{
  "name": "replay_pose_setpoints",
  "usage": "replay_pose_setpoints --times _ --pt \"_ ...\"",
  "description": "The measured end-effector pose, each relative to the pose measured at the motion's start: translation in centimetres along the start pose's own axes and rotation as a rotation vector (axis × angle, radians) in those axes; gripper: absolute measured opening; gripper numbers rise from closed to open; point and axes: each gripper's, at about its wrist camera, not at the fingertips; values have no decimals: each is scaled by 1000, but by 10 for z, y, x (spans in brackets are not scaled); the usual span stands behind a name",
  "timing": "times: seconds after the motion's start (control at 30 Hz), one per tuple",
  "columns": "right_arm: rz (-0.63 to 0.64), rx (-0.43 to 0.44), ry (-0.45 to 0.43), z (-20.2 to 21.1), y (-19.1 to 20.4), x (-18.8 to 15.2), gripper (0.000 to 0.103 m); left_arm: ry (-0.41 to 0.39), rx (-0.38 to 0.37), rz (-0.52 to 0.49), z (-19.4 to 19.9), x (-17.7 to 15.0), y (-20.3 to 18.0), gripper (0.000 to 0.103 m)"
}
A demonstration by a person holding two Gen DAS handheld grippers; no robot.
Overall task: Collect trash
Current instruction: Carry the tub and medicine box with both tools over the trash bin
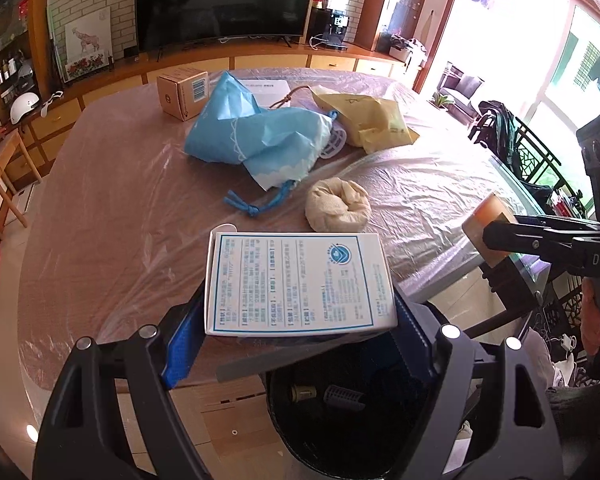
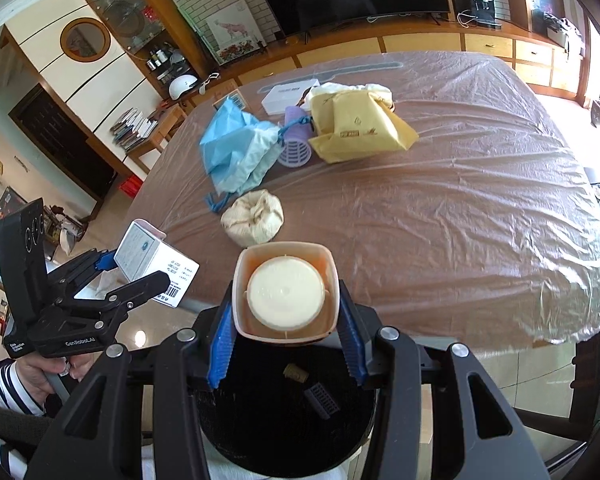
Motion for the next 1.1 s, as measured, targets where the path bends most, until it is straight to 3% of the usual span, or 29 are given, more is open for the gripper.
replay_pose_setpoints --times 0.47,1.1 --pt "79 25 52 10 5 -33 45 6 -39 -60 17 -20 -31 83" --pt "132 -1 130 0 5 -70 45 90 -66 -127 8 -57 -61 83"
Point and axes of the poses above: each gripper's, at about its wrist camera, not at the fingertips, and z roughly against the way its jaws point, y to its left, x to its top, and after that the axes turned 5 degrees about -z, right-handed
